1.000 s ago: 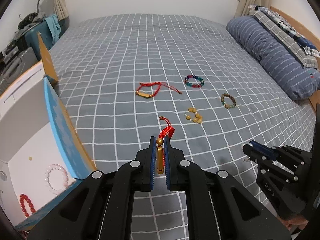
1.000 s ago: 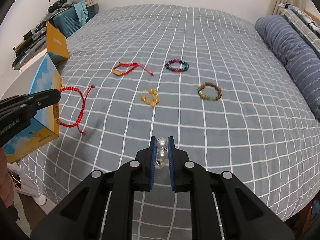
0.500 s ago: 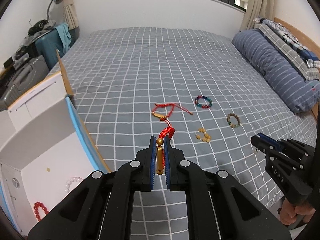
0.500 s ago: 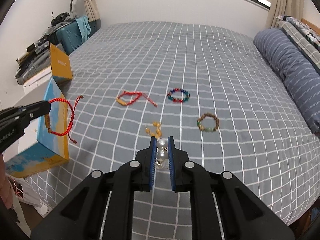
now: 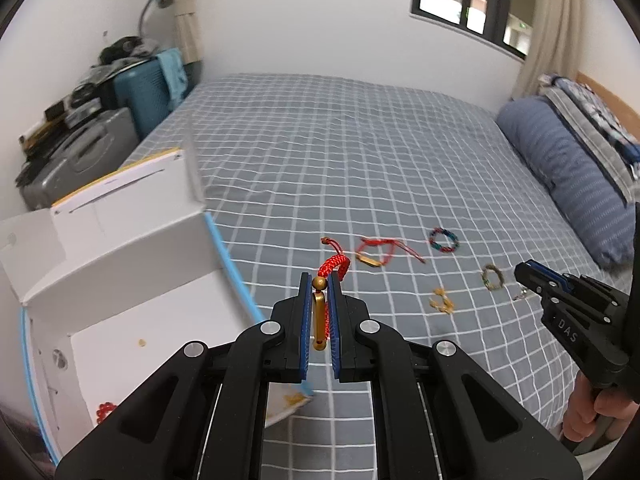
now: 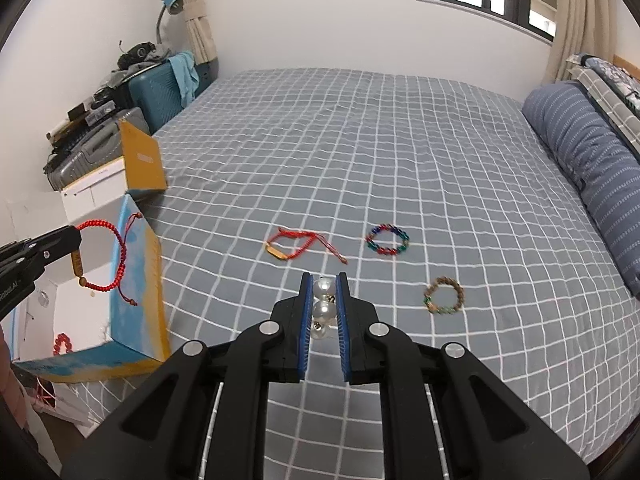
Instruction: Organize jewelry
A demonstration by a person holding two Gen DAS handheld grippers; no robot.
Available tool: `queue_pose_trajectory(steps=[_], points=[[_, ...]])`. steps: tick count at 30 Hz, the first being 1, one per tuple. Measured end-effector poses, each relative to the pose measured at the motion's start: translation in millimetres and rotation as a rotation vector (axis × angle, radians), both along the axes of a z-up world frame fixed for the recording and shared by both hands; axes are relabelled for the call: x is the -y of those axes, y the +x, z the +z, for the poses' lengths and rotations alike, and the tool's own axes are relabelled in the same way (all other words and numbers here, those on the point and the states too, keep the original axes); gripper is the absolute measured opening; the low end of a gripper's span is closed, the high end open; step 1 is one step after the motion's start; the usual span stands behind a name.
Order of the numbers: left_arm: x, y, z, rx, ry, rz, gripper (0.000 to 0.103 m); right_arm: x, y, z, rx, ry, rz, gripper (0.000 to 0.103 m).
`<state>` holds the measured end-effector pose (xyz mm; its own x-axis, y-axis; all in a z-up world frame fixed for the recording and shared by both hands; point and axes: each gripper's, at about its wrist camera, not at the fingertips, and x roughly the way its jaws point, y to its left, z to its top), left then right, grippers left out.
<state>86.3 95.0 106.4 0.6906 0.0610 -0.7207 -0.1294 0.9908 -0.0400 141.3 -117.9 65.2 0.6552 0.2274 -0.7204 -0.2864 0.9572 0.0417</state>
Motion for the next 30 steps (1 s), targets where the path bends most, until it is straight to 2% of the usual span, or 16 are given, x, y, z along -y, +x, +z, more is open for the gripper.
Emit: queue_pose_trajectory(steps=[13, 30], points=[[-63, -33, 16, 0.027, 0.005, 0.139, 0.007, -58, 1, 16, 0.024, 0.007, 0.102, 0.011], [-142, -85, -6, -0.011, 0.003, 0.341, 0.007, -171, -18, 13, 0.026, -0.002, 0.307, 0.011]])
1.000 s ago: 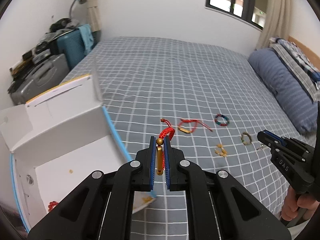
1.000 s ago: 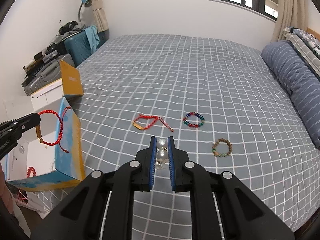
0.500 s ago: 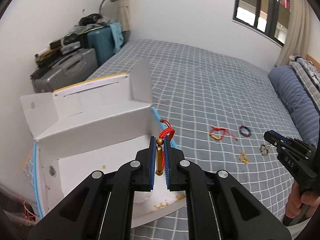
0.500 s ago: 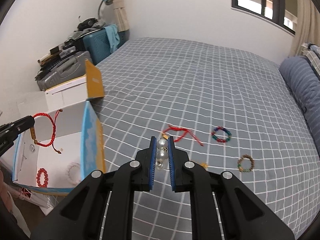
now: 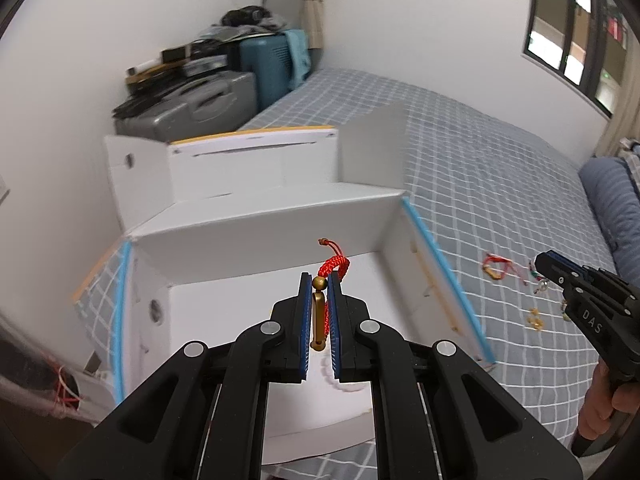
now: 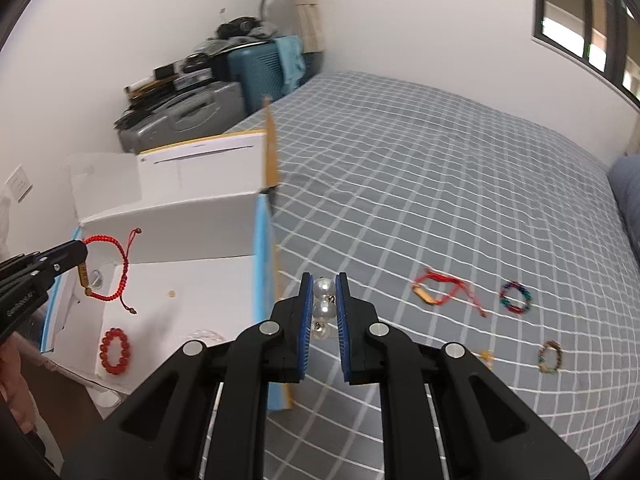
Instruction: Organize jewelry
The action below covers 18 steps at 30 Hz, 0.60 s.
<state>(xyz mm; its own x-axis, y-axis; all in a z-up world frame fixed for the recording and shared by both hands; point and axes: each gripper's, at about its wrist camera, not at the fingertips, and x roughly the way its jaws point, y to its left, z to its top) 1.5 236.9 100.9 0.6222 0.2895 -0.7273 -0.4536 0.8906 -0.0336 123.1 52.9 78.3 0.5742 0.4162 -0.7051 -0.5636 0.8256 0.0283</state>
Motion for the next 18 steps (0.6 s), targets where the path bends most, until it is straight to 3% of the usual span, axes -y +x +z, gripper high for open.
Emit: queue_pose_trajectory(steps=[10, 18], points=[[-38, -31, -16, -0.027, -0.001, 0.113, 0.007, -69, -25, -14, -0.015, -0.007, 0.124, 0.011], [-47, -43, -40, -0.059, -0.029, 0.139, 0.007, -109, -44, -48, -0.052, -0.048, 0.182, 0.011]])
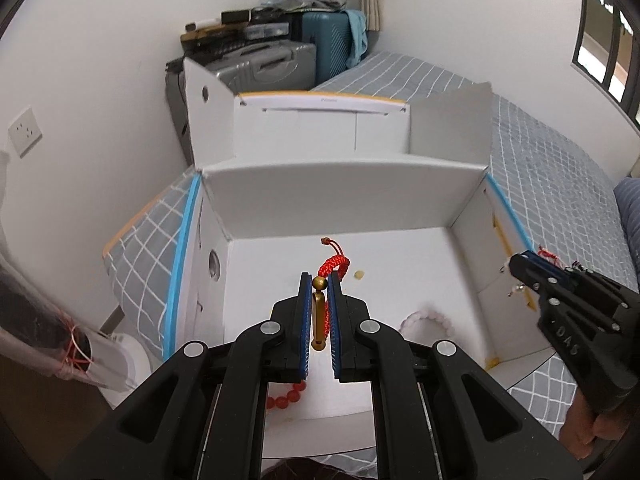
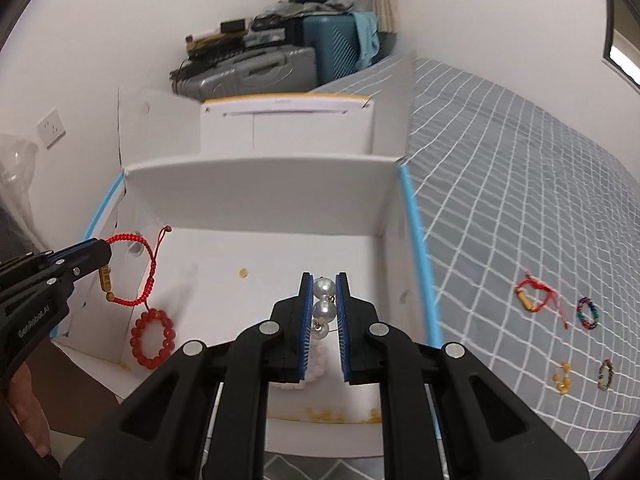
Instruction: Organize jewelry
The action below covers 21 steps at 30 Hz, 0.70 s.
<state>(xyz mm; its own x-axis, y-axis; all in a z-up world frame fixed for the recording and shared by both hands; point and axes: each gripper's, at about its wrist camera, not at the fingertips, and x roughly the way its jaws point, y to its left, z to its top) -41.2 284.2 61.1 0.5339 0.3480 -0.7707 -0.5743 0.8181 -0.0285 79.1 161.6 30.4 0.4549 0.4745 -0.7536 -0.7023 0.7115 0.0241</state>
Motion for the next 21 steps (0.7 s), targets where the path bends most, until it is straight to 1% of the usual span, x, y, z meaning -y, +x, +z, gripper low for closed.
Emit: queue_pose_trajectory(steps=[3, 8, 12, 14, 15, 16, 17, 18, 19, 20, 21], points=[[-4, -2, -13, -0.016, -0.019, 0.008, 0.007, -11, -2, -16, -0.023, -0.03, 0.008, 0.011], [-8, 0, -30, -0.039, -0.042, 0.009, 0.007, -20, -1, -36, -0.051, -0.065, 0.008, 0.011], [-11, 0, -41, -0.054, -0.061, 0.017, 0.007, -23, 0, -44, -0.07, -0.079, 0.006, 0.011], [-13, 1, -45, -0.06, -0.066, 0.017, 0.008, -24, 1, -47, -0.068, -0.098, 0.002, 0.014], [-13, 0, -45, -0.059, -0.068, 0.02, 0.01, -24, 1, -47, -0.069, -0.1, 0.001, 0.032], [-13, 0, -46, -0.06, -0.072, 0.024, 0.017, -24, 1, -46, -0.064, -0.091, 0.001, 0.052], [-13, 1, -47, -0.064, -0.071, 0.03, 0.029, -22, 0, -43, -0.048, -0.073, -0.001, 0.059], [-14, 0, -47, -0.062, -0.069, 0.036, 0.037, -21, -1, -40, -0.032, -0.063, -0.006, 0.066], [-13, 0, -46, -0.063, -0.064, 0.043, 0.053, -19, -2, -37, -0.023, -0.057, -0.007, 0.07], [-12, -1, -44, -0.065, -0.052, 0.055, 0.061, -18, -3, -34, -0.018, -0.049, -0.004, 0.072], [-11, -1, -43, -0.065, -0.039, 0.062, 0.062, -16, -3, -32, -0.013, -0.04, -0.003, 0.077]])
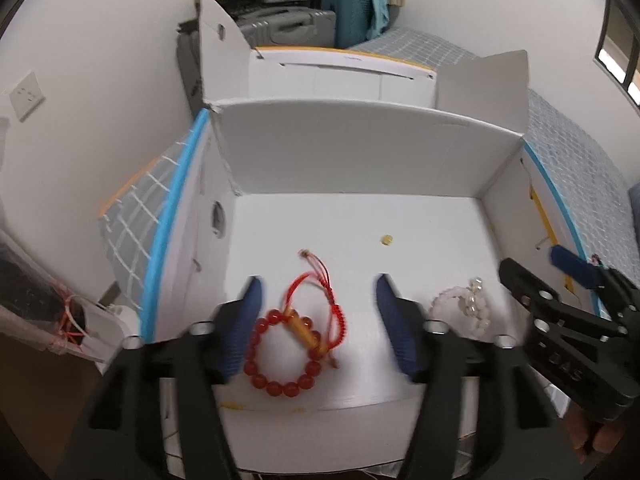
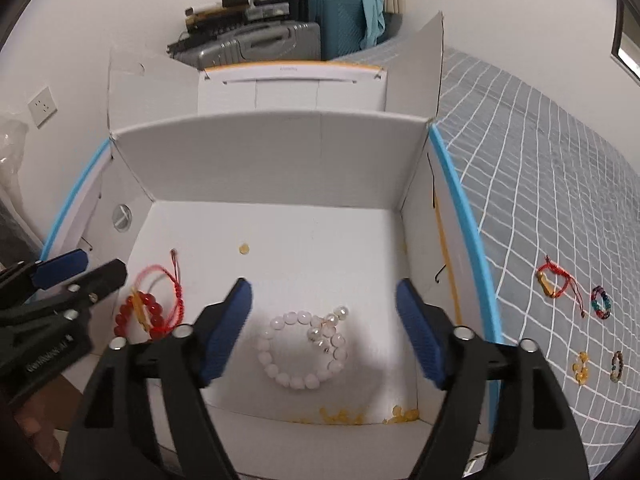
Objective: Organize jewelry
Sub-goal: 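Open both tools to drop the red cord bracelet and pearls into the box, then move both tools back over the remaining bracelets on the bed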
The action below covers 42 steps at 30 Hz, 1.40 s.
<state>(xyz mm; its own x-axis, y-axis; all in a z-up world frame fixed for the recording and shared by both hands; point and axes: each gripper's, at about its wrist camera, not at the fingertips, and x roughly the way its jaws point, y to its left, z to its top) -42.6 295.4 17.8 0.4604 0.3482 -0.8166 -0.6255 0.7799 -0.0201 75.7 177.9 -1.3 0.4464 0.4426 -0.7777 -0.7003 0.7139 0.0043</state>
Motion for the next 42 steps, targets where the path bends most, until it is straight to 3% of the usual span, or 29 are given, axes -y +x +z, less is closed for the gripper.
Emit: queue_pose_trajectory(steps=[3, 6, 10, 16, 32, 42], points=[[3, -1, 4, 0.006, 0.019, 0.0, 0.071, 6, 1, 8, 0.022, 0.02, -0.017, 0.089], [4, -2, 9, 0.021, 0.032, 0.006, 0.08, 9, 3, 13, 0.034, 0.027, -0.027, 0.093], [6, -4, 17, 0.046, 0.038, 0.006, 0.091, 18, 4, 20, 0.059, 0.037, -0.04, 0.095], [17, -1, 28, 0.078, 0.056, -0.017, 0.096, 35, 10, 32, 0.087, 0.05, -0.072, 0.095], [62, 38, 48, 0.124, 0.049, -0.159, 0.097, 127, 50, 65, 0.132, 0.102, -0.231, 0.095], [111, 81, 51, 0.145, 0.026, -0.287, 0.097, 199, 78, 58, 0.125, 0.086, -0.35, 0.095]])
